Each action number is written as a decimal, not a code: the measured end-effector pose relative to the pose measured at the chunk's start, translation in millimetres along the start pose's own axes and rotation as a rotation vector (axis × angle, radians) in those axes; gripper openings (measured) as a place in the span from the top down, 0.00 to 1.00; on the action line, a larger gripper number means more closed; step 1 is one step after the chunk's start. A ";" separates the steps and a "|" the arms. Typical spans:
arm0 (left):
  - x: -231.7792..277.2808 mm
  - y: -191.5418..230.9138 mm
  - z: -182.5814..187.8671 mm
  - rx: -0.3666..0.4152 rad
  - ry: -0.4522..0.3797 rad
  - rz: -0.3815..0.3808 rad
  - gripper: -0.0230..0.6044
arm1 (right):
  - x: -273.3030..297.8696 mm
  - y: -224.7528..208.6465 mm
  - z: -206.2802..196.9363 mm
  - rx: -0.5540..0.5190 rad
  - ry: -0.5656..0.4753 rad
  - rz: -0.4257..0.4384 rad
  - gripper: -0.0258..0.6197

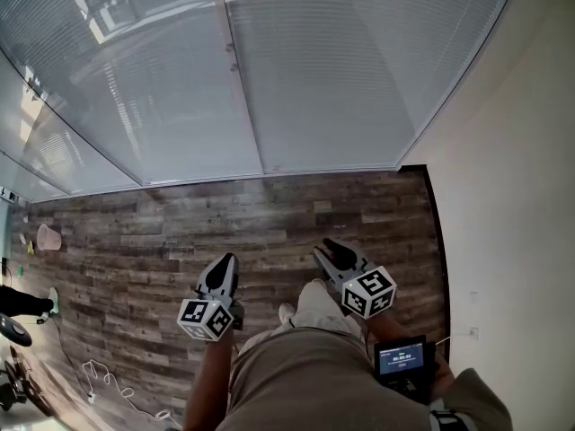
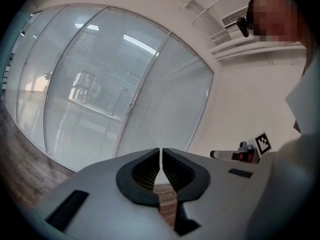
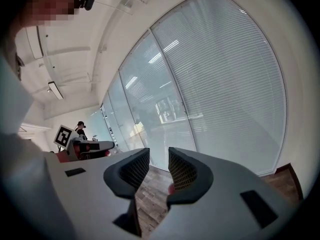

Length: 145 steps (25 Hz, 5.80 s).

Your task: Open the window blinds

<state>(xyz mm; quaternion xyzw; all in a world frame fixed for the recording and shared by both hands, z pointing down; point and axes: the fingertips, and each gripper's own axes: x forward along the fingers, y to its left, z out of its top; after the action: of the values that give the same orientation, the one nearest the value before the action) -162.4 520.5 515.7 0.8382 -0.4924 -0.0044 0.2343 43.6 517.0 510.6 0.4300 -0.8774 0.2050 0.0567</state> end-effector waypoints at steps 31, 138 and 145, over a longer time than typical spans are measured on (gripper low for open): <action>119.7 -1.3 46.2 -0.019 -0.067 0.175 0.91 | 63.0 -131.9 76.0 -0.001 0.031 0.139 0.78; 564.4 317.0 247.1 -0.108 0.024 0.109 0.91 | 532.9 -319.2 297.4 -0.008 -0.027 0.222 0.78; 627.0 367.8 250.3 -0.209 0.043 0.088 0.91 | 593.1 -337.8 307.1 0.008 -0.015 0.187 0.78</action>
<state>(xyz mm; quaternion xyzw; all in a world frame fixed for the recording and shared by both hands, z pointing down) -201.8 -244.7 579.0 0.7866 -0.5205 -0.0273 0.3311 -40.0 -226.6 499.9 0.3478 -0.9134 0.2097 0.0291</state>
